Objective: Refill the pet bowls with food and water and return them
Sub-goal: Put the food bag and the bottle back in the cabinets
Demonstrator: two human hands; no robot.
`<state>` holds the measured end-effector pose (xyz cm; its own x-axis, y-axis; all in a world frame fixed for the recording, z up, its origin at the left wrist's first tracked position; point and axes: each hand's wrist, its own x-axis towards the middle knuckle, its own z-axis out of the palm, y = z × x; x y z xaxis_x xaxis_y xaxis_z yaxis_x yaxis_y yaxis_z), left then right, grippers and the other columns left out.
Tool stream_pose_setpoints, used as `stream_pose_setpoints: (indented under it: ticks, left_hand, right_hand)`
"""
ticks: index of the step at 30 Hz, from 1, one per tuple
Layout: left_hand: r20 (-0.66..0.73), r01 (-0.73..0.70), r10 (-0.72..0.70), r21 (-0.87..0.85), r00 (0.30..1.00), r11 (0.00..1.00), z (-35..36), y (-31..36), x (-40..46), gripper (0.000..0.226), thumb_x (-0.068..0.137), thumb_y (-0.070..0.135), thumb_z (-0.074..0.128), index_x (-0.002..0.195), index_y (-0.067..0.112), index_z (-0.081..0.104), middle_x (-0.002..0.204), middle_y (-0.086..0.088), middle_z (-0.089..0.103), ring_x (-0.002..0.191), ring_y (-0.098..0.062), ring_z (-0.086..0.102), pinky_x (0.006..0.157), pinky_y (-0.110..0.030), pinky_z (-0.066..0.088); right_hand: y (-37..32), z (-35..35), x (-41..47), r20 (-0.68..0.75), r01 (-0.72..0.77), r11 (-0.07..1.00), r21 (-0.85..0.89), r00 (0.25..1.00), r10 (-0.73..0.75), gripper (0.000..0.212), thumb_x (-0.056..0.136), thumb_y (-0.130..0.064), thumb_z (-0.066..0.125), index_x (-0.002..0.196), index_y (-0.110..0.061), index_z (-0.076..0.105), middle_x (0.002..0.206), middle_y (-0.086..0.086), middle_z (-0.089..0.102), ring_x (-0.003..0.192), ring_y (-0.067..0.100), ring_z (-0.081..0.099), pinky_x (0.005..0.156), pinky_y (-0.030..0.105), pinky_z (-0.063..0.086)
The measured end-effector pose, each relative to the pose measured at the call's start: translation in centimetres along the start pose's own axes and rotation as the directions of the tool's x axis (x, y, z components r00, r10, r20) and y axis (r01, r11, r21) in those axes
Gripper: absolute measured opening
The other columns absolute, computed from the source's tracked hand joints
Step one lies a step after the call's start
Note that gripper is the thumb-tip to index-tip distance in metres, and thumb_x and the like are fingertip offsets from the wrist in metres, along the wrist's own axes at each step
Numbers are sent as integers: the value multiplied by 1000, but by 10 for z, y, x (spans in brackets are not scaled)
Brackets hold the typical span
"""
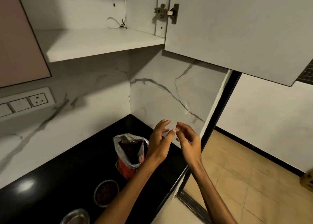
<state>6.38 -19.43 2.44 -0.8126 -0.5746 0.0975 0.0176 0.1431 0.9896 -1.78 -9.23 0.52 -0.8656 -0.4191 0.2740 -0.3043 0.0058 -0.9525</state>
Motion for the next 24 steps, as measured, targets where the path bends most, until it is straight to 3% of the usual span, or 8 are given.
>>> stream_pose_setpoints:
  ticks: [3,6,9,12,19,24]
  left_hand:
    - [-127,73,-74,-11,989,997,-20,-22,-10,30,100,33,63,129,39,63,125,5,66,111,-9,66,96,-39,60]
    - [-300,143,-159,-76,941,987,-41,-42,-18,19,99,21,64,116,28,71,115,4,71,102,-11,69,89,-40,62]
    - [-434,225,-284,-184,855,957,-62,-59,-27,10,99,18,64,101,20,73,104,-1,74,94,-18,72,84,-41,62]
    - [-521,275,-412,-323,747,906,-83,-78,-33,10,99,11,63,97,10,72,99,-10,72,89,-22,69,79,-40,61]
    - [-582,365,-556,-420,594,831,-108,-124,-39,10,103,12,58,107,9,67,107,-5,67,103,-25,67,93,-47,58]
    - [-462,479,-688,-497,561,724,-114,-148,-30,13,102,11,57,110,16,66,110,-4,68,108,-24,65,101,-51,53]
  right_hand:
    - [18,15,-8,87,-99,994,39,992,95,27,103,-25,64,129,-26,69,119,-13,74,115,6,69,100,43,59]
    - [36,27,-13,183,-222,974,49,960,210,24,101,-16,63,121,-25,73,106,-4,77,106,11,72,94,41,61]
    - [56,35,-14,270,-351,936,39,905,328,25,100,-9,59,113,-23,76,101,5,78,104,20,73,89,37,63]
    - [75,42,-12,345,-455,890,7,837,425,24,102,-10,58,113,-22,76,109,6,77,105,18,74,87,33,63]
    - [127,58,2,453,-556,829,-62,725,519,22,102,-15,62,114,-25,78,116,8,74,110,22,72,88,39,64]
    - [162,69,16,540,-628,771,-109,613,576,27,100,-14,66,121,-28,75,125,11,70,116,24,69,90,43,63]
